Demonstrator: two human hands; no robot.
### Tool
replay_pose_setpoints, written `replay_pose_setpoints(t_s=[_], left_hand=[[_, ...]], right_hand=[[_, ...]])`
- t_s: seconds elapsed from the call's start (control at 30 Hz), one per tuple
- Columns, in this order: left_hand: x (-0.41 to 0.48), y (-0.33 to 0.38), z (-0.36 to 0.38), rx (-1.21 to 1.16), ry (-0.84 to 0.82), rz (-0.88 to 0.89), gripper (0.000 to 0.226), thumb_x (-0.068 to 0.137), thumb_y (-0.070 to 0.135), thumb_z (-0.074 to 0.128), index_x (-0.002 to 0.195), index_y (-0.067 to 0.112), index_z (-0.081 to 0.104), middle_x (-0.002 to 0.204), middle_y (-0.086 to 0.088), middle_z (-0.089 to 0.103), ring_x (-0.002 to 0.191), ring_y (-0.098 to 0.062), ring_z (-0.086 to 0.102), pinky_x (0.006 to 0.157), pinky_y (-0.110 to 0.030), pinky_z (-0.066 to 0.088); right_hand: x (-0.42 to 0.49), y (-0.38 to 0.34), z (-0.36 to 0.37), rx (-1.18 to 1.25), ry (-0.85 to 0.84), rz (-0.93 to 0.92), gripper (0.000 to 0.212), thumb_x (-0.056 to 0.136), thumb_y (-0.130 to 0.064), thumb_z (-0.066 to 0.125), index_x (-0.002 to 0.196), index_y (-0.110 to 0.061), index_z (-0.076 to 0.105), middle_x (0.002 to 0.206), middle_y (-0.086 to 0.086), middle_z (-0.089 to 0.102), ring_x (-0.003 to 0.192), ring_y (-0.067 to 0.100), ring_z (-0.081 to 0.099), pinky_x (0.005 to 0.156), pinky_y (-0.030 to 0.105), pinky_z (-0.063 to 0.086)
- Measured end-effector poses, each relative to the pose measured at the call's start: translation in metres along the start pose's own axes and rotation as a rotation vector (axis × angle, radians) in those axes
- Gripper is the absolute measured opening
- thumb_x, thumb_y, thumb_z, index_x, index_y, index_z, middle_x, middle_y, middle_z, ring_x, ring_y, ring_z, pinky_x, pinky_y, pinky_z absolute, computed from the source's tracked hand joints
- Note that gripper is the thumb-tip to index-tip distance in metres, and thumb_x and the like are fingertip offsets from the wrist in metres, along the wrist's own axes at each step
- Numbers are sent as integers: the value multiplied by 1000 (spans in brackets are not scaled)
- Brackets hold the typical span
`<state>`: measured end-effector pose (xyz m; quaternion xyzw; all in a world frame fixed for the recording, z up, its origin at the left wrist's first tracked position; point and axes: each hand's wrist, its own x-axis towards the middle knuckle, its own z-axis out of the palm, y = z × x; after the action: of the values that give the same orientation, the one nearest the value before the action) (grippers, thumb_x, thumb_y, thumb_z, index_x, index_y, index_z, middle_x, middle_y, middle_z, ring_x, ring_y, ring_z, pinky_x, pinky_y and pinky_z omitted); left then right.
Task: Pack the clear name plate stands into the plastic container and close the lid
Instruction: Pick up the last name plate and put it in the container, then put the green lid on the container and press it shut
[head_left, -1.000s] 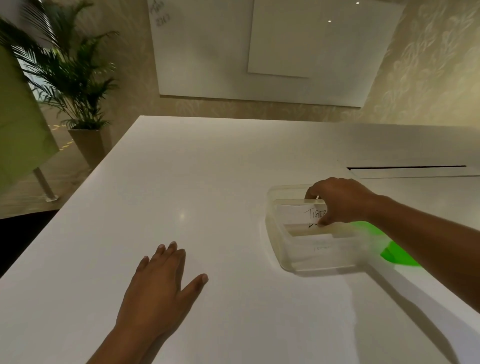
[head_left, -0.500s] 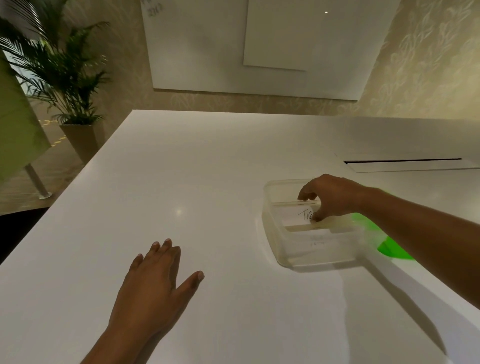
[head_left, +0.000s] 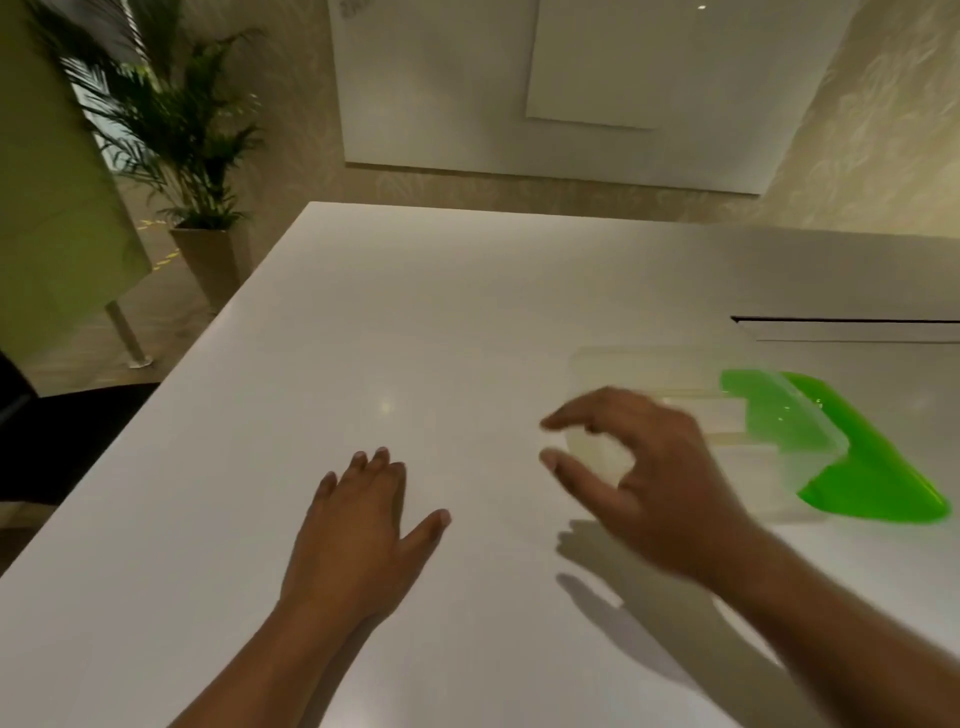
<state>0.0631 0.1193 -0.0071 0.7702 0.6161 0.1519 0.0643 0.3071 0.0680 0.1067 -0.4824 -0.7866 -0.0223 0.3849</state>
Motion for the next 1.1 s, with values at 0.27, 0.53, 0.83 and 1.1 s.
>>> replay_pose_setpoints(t_s=[0.27,0.53,0.83,1.1], left_hand=[[-5,1,2,23,5,18,83,87,72,20,144,16,40,159,-7,33,149,-23,23,121,-44,17],[-7,-1,5,-9,-1,38,80,89,69,19,144,15,40,160,-8,31,150,-24,19,121,-45,16],[-6,-6,5,-24,-37,77,82,89,70,24,147,14,38,161,-10,29,150,-26,19,122,-46,14],[-7,20,-4,-231,-53,79,76,89,60,53,149,16,38,162,-2,26,150,-18,16,119,-38,17]], right_hand=[[-69,-2,83,-75,-381,297,59,87,-58,53,140,-34,45,151,-20,36,137,-1,33,110,23,30],[-74,5,92,-133,-466,305,71,87,-71,34,148,-36,28,156,-21,21,142,-10,5,117,23,10],[-76,5,91,-136,-458,315,70,87,-71,36,147,-35,33,156,-18,25,143,-8,9,114,16,6],[-75,-7,63,321,-277,307,50,86,-27,71,133,-23,55,142,-14,50,124,-4,50,100,22,46]])
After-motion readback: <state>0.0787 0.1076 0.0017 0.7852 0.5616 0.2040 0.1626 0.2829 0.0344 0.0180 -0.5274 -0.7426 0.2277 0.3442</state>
